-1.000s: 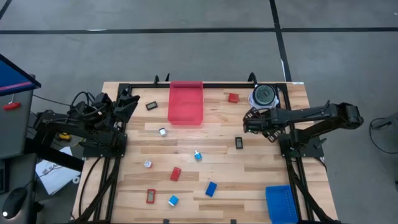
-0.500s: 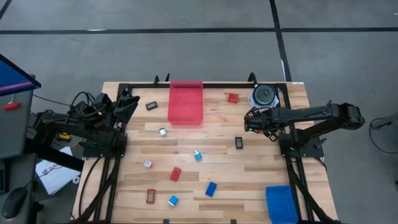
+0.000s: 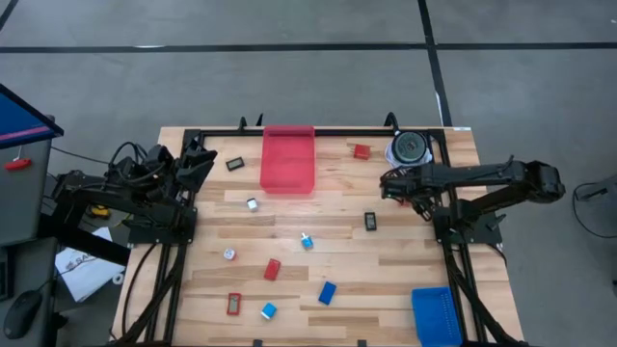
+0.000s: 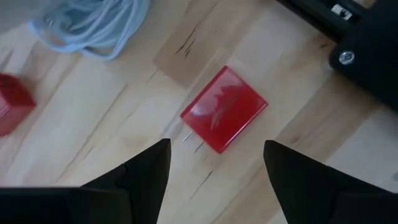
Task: Pick & Place Office items
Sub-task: Put the bottom red charger adapter into the red bin
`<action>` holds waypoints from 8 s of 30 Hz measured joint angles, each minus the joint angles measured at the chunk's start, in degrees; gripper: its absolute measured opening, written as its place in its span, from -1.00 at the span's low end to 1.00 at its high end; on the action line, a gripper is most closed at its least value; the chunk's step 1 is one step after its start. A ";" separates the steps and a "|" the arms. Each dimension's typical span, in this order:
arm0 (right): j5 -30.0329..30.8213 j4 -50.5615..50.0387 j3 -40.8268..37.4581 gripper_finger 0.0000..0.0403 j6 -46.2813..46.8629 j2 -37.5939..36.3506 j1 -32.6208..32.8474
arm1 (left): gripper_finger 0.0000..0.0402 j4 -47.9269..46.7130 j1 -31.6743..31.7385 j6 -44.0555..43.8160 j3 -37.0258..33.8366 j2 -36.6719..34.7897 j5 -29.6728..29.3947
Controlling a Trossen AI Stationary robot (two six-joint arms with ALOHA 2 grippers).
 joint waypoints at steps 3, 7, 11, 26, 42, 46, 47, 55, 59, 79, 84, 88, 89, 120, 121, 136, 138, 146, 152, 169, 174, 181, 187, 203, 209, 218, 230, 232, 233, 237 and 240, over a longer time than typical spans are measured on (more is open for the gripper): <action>-1.59 -0.39 -0.04 0.24 0.10 0.00 -2.48 | -0.29 -0.02 0.00 -0.23 -0.01 0.00 0.00; -5.73 -0.55 -0.04 0.24 0.48 0.00 -5.59 | -0.29 -0.03 0.00 -0.40 0.00 0.00 0.00; -6.51 -0.61 -0.04 0.24 0.94 0.00 -6.09 | -0.29 -0.04 0.00 -0.42 -0.01 0.00 -0.02; -8.26 3.49 -0.07 0.34 0.64 6.33 -6.71 | -0.29 -0.08 -1.60 -0.46 0.00 0.00 -0.20; -0.65 3.05 -0.04 0.95 1.54 7.31 -4.29 | -0.29 -0.11 -1.73 -1.16 -0.02 -0.02 1.14; -0.39 2.67 -0.04 0.90 2.41 9.77 -5.64 | -0.29 -0.11 -1.70 -1.74 -0.02 -0.02 2.73; -1.30 3.48 -0.10 0.90 2.68 10.66 -6.06 | -0.29 -0.13 -1.70 -1.79 -0.01 -0.01 2.87; -2.89 8.13 -0.04 0.92 2.87 17.52 -6.92 | -0.29 -0.11 -1.70 -3.04 -0.02 -0.01 4.83; -4.16 8.21 -0.04 0.95 3.50 19.86 -6.93 | -0.29 -0.11 -1.70 -3.46 -0.02 -0.02 5.29; 1.07 5.02 -0.02 0.98 -1.39 20.04 1.10 | -0.29 -0.44 -1.70 -4.76 0.00 -0.02 5.35; 0.13 4.04 -0.02 0.98 0.66 21.07 -1.37 | -0.29 -0.46 -1.70 -4.98 -0.01 -0.02 5.35; 0.03 5.03 0.00 0.98 0.92 21.07 -4.36 | -0.29 -0.46 -1.70 -5.90 0.00 -0.01 5.33; 0.04 5.01 -0.02 0.98 0.94 21.07 -4.98 | -0.29 -0.46 -1.70 -6.05 0.00 -0.02 5.33; 0.79 8.98 -3.77 0.98 -1.11 20.92 -2.09 | -0.29 -0.33 -1.70 -8.01 -0.02 0.00 7.61; 0.71 9.15 -3.92 0.98 -1.10 20.92 -2.08 | -0.29 -0.33 -1.70 -8.28 0.00 -0.02 7.61; 0.72 12.41 -5.20 0.90 -1.00 20.81 -2.03 | -0.29 -0.28 -1.70 -8.62 0.00 -0.01 7.64; 0.72 12.52 -5.20 0.85 -1.03 20.81 -2.03 | -0.29 -0.28 -1.70 -8.63 0.00 0.00 7.65; 0.78 12.74 -5.22 0.59 -1.05 20.81 -2.05 | -0.29 -0.28 -1.70 -8.61 -0.02 -0.02 7.73; 0.69 12.86 -5.24 0.46 -1.44 20.83 -1.62 | -0.29 -0.28 -1.70 -8.61 -0.01 -0.01 8.44; -0.22 13.40 -5.22 0.42 -3.72 20.91 4.94 | -0.29 -0.28 -1.70 -8.61 -0.02 -0.02 8.37; -2.64 14.21 -3.10 0.42 -4.56 20.96 9.51 | -0.29 -0.28 -1.71 -8.61 0.00 -0.02 8.25; -3.89 15.28 -1.77 0.42 -4.92 20.96 14.67 | -0.29 -0.28 -1.72 -8.61 0.00 0.00 8.20; -2.62 16.31 -1.77 0.42 -4.44 20.94 12.48 | -0.29 -0.29 -1.70 -8.60 0.00 -0.02 8.20; 1.88 11.62 -1.79 0.42 -3.48 17.14 0.81 | -0.29 -0.26 -1.70 -9.51 0.00 -0.02 8.26; 1.44 9.91 -2.19 0.42 -3.85 17.65 -1.16 | -0.29 -0.26 -1.71 -9.49 0.00 -0.01 8.39; 0.15 9.50 -2.51 0.42 -4.10 17.48 -1.50 | -0.29 -0.26 -1.73 -8.94 -0.01 0.00 8.33; -0.71 4.94 -2.49 0.42 -4.48 15.80 -1.97 | -0.29 -0.26 -1.68 -8.83 0.00 0.00 8.22; -0.57 5.01 -2.74 0.42 -4.49 15.80 -2.53 | -0.29 -0.26 -1.68 -8.83 -0.01 0.00 8.22; -0.38 5.17 -3.17 0.42 -4.48 15.80 -3.01 | -0.29 -0.26 -1.68 -8.86 0.00 0.00 8.22; -0.60 5.69 -5.21 0.42 -4.06 15.80 -4.70 | -0.29 -0.26 -1.68 -8.96 -0.02 0.00 8.22; 0.25 8.21 -6.34 0.42 -4.04 15.82 -5.66 | -0.29 -0.26 -1.68 -8.98 0.00 0.00 8.22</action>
